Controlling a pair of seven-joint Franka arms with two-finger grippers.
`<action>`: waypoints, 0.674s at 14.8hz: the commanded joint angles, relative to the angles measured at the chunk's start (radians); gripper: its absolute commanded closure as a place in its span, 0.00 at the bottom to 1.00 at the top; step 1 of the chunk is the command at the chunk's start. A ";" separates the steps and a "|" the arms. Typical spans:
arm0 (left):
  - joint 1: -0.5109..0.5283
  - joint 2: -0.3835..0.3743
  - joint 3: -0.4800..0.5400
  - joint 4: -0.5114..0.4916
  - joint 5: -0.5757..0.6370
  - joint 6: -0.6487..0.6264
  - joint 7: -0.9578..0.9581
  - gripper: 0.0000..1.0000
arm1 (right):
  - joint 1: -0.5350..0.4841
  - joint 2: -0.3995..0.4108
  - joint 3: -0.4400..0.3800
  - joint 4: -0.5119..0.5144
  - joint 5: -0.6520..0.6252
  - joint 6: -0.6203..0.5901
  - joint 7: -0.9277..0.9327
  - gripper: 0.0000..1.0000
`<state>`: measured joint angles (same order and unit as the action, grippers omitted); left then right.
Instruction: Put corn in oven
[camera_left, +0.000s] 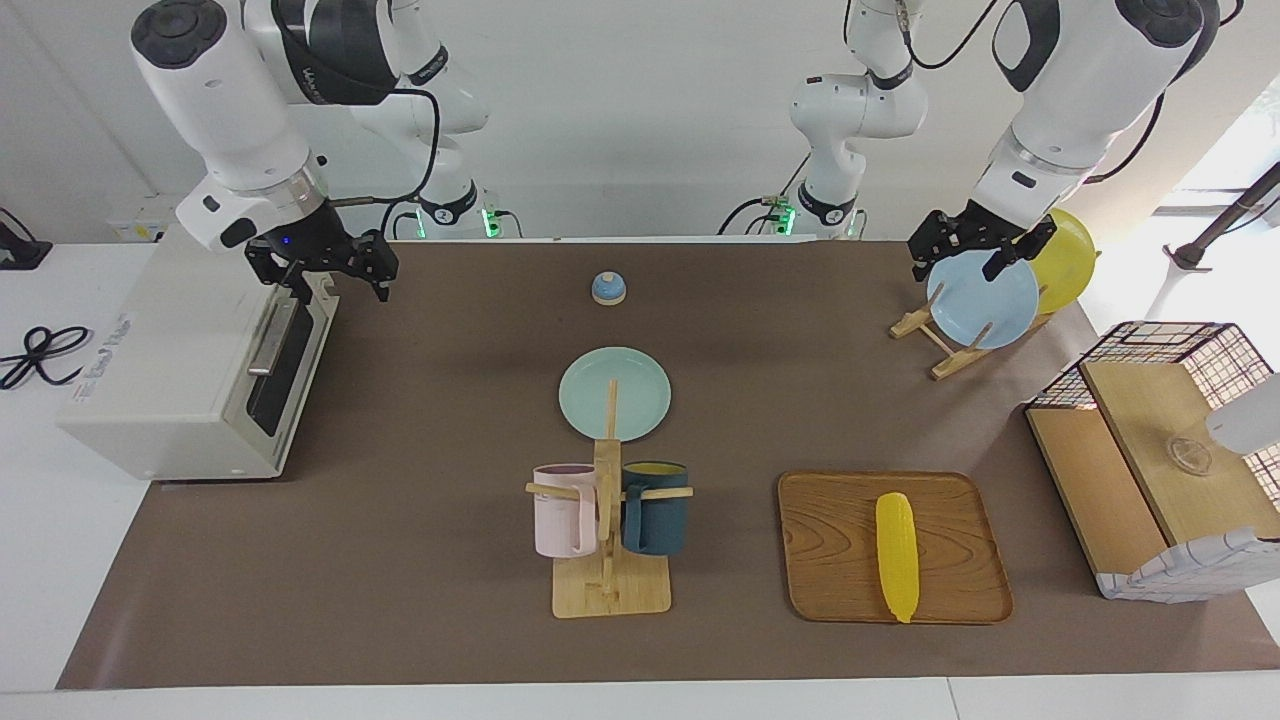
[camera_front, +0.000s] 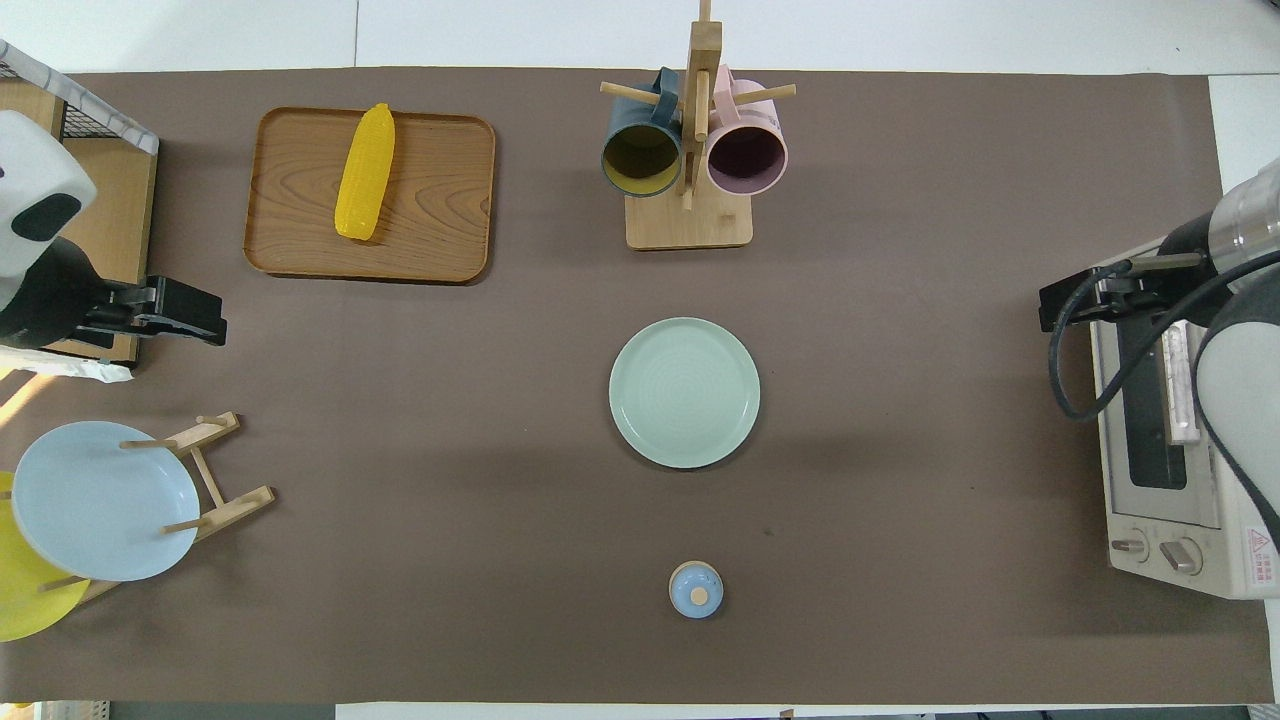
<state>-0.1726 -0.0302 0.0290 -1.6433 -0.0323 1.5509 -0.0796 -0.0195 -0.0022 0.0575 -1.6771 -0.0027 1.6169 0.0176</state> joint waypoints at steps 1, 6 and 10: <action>-0.004 -0.033 -0.003 -0.038 0.018 0.020 -0.008 0.00 | -0.008 0.010 0.001 0.013 0.012 0.011 0.011 0.00; -0.008 -0.034 -0.003 -0.039 0.015 0.028 -0.003 0.00 | -0.008 0.010 0.001 0.013 0.012 0.011 0.012 0.00; -0.010 -0.031 -0.004 -0.049 0.009 0.107 -0.020 0.00 | -0.005 0.005 0.001 0.011 -0.002 0.011 0.015 0.00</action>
<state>-0.1761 -0.0306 0.0254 -1.6441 -0.0323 1.6007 -0.0816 -0.0194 -0.0022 0.0575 -1.6767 -0.0027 1.6170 0.0176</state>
